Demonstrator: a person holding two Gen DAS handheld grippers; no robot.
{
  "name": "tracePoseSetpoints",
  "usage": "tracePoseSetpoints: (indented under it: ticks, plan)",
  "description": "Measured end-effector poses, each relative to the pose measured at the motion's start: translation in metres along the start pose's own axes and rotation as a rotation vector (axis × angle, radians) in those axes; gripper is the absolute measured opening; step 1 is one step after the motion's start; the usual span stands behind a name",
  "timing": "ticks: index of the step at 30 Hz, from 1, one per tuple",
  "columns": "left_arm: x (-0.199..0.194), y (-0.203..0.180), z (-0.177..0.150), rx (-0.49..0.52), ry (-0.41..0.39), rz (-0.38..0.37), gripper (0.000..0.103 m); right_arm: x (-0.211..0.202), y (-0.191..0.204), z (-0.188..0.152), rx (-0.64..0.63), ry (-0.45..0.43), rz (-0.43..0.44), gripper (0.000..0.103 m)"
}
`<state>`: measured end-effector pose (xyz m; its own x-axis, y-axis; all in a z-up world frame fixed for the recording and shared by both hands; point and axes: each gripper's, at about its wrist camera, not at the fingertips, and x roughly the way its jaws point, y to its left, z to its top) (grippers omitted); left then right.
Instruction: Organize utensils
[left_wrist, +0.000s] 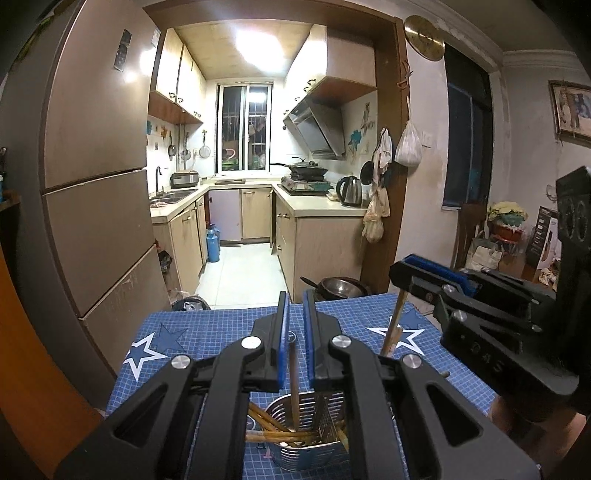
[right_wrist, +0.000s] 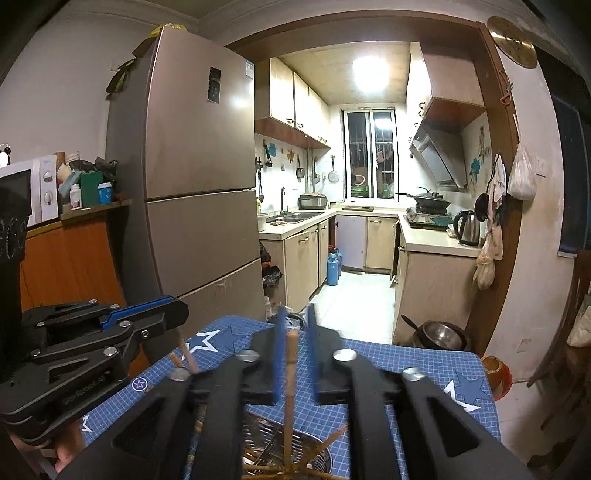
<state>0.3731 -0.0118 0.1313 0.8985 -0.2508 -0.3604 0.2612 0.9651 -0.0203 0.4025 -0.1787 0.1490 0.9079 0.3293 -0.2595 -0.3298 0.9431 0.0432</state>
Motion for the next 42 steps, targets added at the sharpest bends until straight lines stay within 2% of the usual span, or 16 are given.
tracePoseSetpoints:
  ticks: [1, 3, 5, 8, 10, 13, 14, 15, 17, 19, 23, 27, 30, 35, 37, 42]
  plan:
    - [-0.001, 0.0, 0.0, -0.001, -0.004, 0.002, 0.016, -0.002, 0.0, 0.0, 0.002, -0.007, -0.002, 0.036]
    - [-0.005, 0.0, 0.002, 0.0, -0.018, 0.013, 0.031, -0.007, 0.0, 0.003, 0.002, -0.018, -0.005, 0.036]
    - [-0.013, -0.001, 0.005, 0.007, -0.034, 0.022, 0.034, -0.014, 0.001, 0.006, -0.002, -0.032, -0.011, 0.038]
    - [-0.032, -0.004, 0.013, 0.019, -0.073, 0.043, 0.044, -0.037, 0.006, 0.017, -0.008, -0.08, -0.024, 0.048]
    - [-0.053, -0.007, 0.02, 0.025, -0.117, 0.055, 0.049, -0.058, 0.013, 0.026, -0.024, -0.126, -0.03, 0.064]
    - [-0.104, -0.013, 0.031, 0.045, -0.228, 0.084, 0.062, -0.107, 0.031, 0.038, -0.074, -0.225, -0.039, 0.083]
    - [-0.118, -0.016, 0.033, 0.052, -0.26, 0.094, 0.071, -0.128, 0.038, 0.041, -0.082, -0.263, -0.034, 0.088]
    - [-0.146, -0.019, 0.034, 0.058, -0.318, 0.106, 0.082, -0.147, 0.043, 0.041, -0.084, -0.295, -0.03, 0.098]
    - [-0.187, -0.026, 0.028, 0.072, -0.402, 0.131, 0.097, -0.185, 0.055, 0.037, -0.093, -0.352, -0.036, 0.099]
    - [-0.224, -0.033, 0.013, 0.1, -0.468, 0.153, 0.098, -0.216, 0.064, 0.027, -0.089, -0.391, -0.044, 0.099]
    - [-0.277, -0.044, -0.033, 0.157, -0.525, 0.187, 0.098, -0.273, 0.083, -0.016, -0.082, -0.426, -0.061, 0.099]
    - [-0.303, -0.042, -0.081, 0.134, -0.524, 0.215, 0.098, -0.303, 0.096, -0.069, -0.073, -0.391, -0.121, 0.099]
    - [-0.308, -0.036, -0.121, 0.094, -0.482, 0.236, 0.098, -0.318, 0.102, -0.116, -0.031, -0.346, -0.14, 0.099]
    - [-0.295, -0.017, -0.197, -0.013, -0.326, 0.238, 0.098, -0.32, 0.101, -0.19, 0.057, -0.211, -0.164, 0.099]
    - [-0.284, -0.014, -0.217, -0.039, -0.26, 0.251, 0.098, -0.317, 0.101, -0.213, 0.08, -0.154, -0.182, 0.099]
    - [-0.276, -0.015, -0.236, -0.056, -0.209, 0.246, 0.098, -0.306, 0.102, -0.244, 0.096, -0.056, -0.206, 0.099]
